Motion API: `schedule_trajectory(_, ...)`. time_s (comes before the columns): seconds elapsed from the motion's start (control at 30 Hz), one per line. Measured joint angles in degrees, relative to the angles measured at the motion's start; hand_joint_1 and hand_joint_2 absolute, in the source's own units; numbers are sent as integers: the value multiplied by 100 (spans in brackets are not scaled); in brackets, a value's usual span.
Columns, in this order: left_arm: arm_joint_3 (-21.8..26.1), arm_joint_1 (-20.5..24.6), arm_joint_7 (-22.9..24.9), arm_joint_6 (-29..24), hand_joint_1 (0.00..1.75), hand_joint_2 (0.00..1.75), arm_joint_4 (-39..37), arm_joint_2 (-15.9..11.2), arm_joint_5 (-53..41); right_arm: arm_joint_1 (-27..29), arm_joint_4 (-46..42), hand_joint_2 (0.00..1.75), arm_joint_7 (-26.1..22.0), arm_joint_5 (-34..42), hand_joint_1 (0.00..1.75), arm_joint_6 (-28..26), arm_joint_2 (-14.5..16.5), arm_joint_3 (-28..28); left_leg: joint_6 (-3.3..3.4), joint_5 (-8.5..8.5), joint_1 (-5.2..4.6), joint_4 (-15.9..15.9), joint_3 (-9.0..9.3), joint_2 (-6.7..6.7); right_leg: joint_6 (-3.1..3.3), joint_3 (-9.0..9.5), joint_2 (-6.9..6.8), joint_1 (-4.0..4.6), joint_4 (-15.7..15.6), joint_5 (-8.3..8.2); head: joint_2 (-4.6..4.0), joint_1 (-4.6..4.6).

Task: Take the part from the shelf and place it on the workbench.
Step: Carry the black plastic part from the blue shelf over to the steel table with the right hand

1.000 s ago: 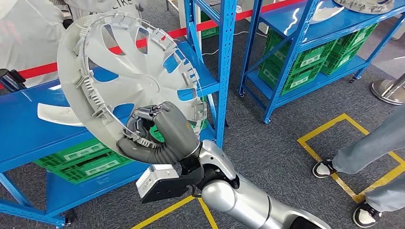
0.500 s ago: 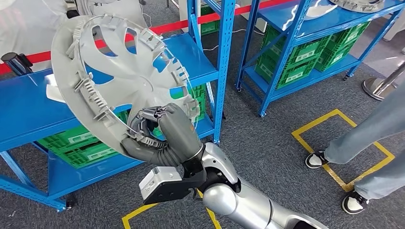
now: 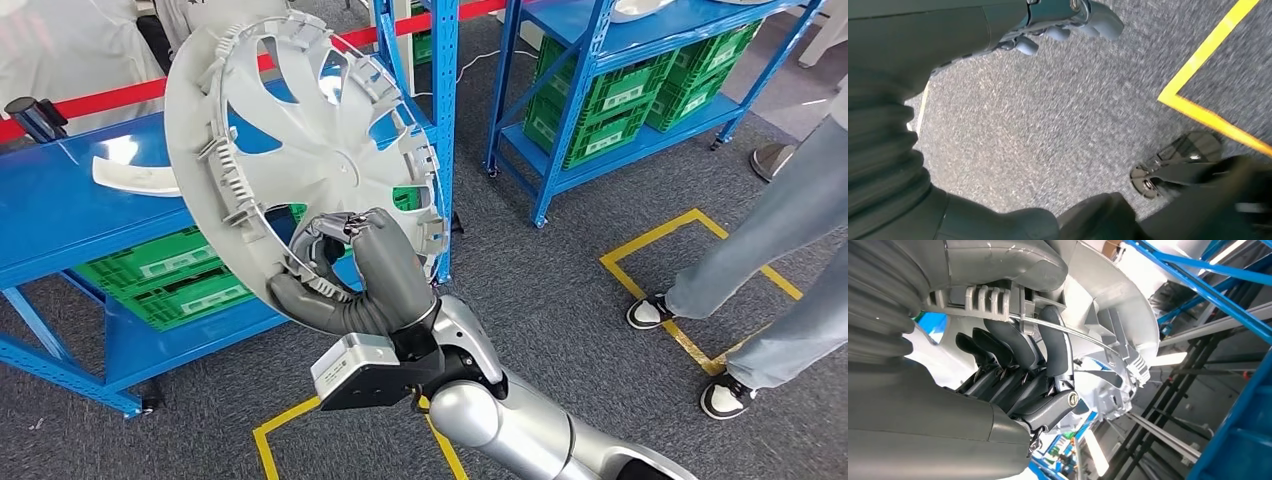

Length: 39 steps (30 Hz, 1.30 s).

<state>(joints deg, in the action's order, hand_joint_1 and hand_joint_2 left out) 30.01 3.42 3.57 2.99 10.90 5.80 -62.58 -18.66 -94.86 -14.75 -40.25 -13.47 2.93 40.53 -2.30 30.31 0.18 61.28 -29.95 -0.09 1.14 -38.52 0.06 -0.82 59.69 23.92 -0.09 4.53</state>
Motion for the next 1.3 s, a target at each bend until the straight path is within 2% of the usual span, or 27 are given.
schedule_trajectory(0.07,-1,8,-48,15,0,175,2,-29,-29,57,-5,175,-68,54,175,-126,-63,-1,72,81,-52,-370,191,-18,-72,-20,-11,-16,-44,-115,0,7)
schedule_trajectory(0.13,-2,0,-103,38,0,175,-4,-56,-44,128,-1,175,-177,114,175,-252,-165,-1,160,-37,-54,-432,118,-1,-147,-38,-8,-20,-86,-187,0,8)
schedule_trajectory(0.17,-2,-5,-133,50,0,175,-6,-72,-46,156,2,175,-229,140,175,-302,-222,-1,215,-106,-41,-462,82,17,-178,-78,-2,-17,-36,-102,0,17)
schedule_trajectory(0.2,-2,-12,-162,58,0,175,-9,-86,-46,178,6,175,-268,165,175,-342,-279,-1,260,-183,-25,-488,31,37,-201,-143,3,-14,119,90,0,24)
schedule_trajectory(0.27,-2,-27,-211,66,0,175,-12,-114,-46,209,16,175,-309,206,175,-400,-379,0,317,-313,-21,-480,-116,60,-230,-326,5,-20,760,655,0,41)
schedule_trajectory(0.3,-2,-36,-231,69,0,175,-15,-124,-46,226,24,175,-314,224,175,-423,-420,1,322,-376,-24,-462,-209,67,-243,-401,5,-19,1133,857,0,42)
schedule_trajectory(0.33,-2,-42,-244,74,0,175,-19,-130,-46,245,32,175,-313,237,175,-440,-453,1,323,-435,-27,-440,-308,71,-253,-421,5,-19,1403,928,0,42)
schedule_trajectory(0.37,-2,-45,-253,77,0,175,-23,-135,-46,259,38,175,-308,245,175,-452,-478,2,315,-492,-26,-411,-414,74,-259,-362,5,-19,1508,880,0,44)
schedule_trajectory(0.43,-2,-46,-258,84,0,175,-31,-144,-48,267,44,175,-279,248,175,-462,-503,3,279,-591,-17,-331,-619,73,-259,61,1,-22,1109,620,0,47)
schedule_trajectory(0.5,-2,-42,-255,94,0,175,-34,-162,-51,252,42,175,-233,238,175,-461,-506,9,219,-670,-23,-244,-786,68,-220,600,6,-7,373,630,0,60)
schedule_trajectory(0.53,-2,-39,-251,100,0,175,-35,-174,-53,242,41,175,-206,233,175,-457,-504,13,184,-707,-29,-215,-830,65,-186,755,11,4,124,694,1,67)
schedule_trajectory(0.57,-2,-37,-246,107,0,175,-36,-187,-54,228,40,175,-182,229,175,-447,-502,20,147,-750,-34,-206,-856,63,-143,803,17,18,10,750,1,72)
schedule_trajectory(0.63,-2,-39,-235,116,0,175,-40,-220,-54,193,40,175,-149,224,175,-429,-497,32,74,-806,-21,-210,-877,50,-50,748,13,18,-16,683,2,75)
schedule_trajectory(0.7,-2,-43,-225,123,0,175,-48,-245,-50,142,42,175,-138,223,175,-421,-482,43,3,-567,-1,-23,-972,33,44,665,-5,2,-30,578,1,60)
schedule_trajectory(0.77,-2,-39,-222,127,0,175,-55,-260,-46,96,45,175,-136,224,175,-421,-468,48,-56,-41,17,580,-1145,26,89,546,-13,-3,-30,466,1,39)
schedule_trajectory(0.8,-2,-37,-221,127,0,175,-56,-268,-44,82,50,175,-136,223,175,-421,-466,50,-75,168,23,941,-1214,26,90,479,-14,0,-28,410,1,38)
schedule_trajectory(0.83,-2,-35,-221,127,0,175,-56,-276,-44,72,56,175,-136,223,175,-421,-466,52,-84,275,24,1221,-1235,26,86,406,-15,2,-25,352,2,38)
schedule_trajectory(0.87,-2,-34,-221,127,0,175,-56,-281,-44,68,63,175,-134,224,175,-421,-466,54,-81,257,24,1322,-1171,26,79,335,-15,4,-23,295,2,37)
schedule_trajectory(0.9,-2,-33,-222,127,0,175,-56,-285,-44,65,69,175,-132,224,175,-421,-466,55,-66,148,23,1216,-1003,25,70,265,-15,6,-21,239,2,37)
schedule_trajectory(0.97,-2,-17,-225,127,0,175,-55,-295,-44,60,74,175,-127,226,175,-421,-463,59,3,-47,11,493,-438,15,42,151,-11,9,-21,133,2,37)
schedule_trajectory(1.03,-2,8,-232,127,0,175,-52,-305,-43,47,78,175,-118,228,175,-421,-457,64,72,-33,-32,-205,20,-3,-13,96,-15,1,-37,34,2,40)
schedule_trajectory(1.07,-2,19,-233,127,0,175,-52,-309,-43,41,82,175,-114,230,175,-422,-453,68,100,4,-59,-369,101,-13,-49,84,-19,-10,-55,-18,2,40)
schedule_trajectory(1.13,-2,30,-220,127,0,175,-55,-307,-30,34,93,175,-115,233,175,-424,-448,78,166,-90,-74,-438,74,-17,-125,68,-23,-26,-95,-104,2,37)
schedule_trajectory(1.17,-2,37,-208,126,0,175,-56,-303,-17,33,98,175,-126,235,175,-425,-447,80,207,-147,-62,-468,45,-4,-157,43,-18,-26,-75,-67,2,37)
schedule_trajectory(1.2,-2,44,-196,123,0,175,-56,-299,-2,29,101,175,-141,236,175,-425,-447,83,255,-218,-45,-488,-2,12,-183,-4,-12,-22,30,78,1,41)
schedule_trajectory(1.23,-2,50,-189,119,0,175,-57,-294,14,26,107,175,-159,236,175,-425,-447,86,294,-290,-27,-499,-64,28,-201,-81,-8,-21,260,328,2,47)
schedule_trajectory(1.3,-2,53,-177,111,0,175,-57,-285,39,26,127,175,-185,239,175,-427,-446,92,337,-416,-32,-476,-234,43,-229,-263,-3,-20,978,888,1,60)
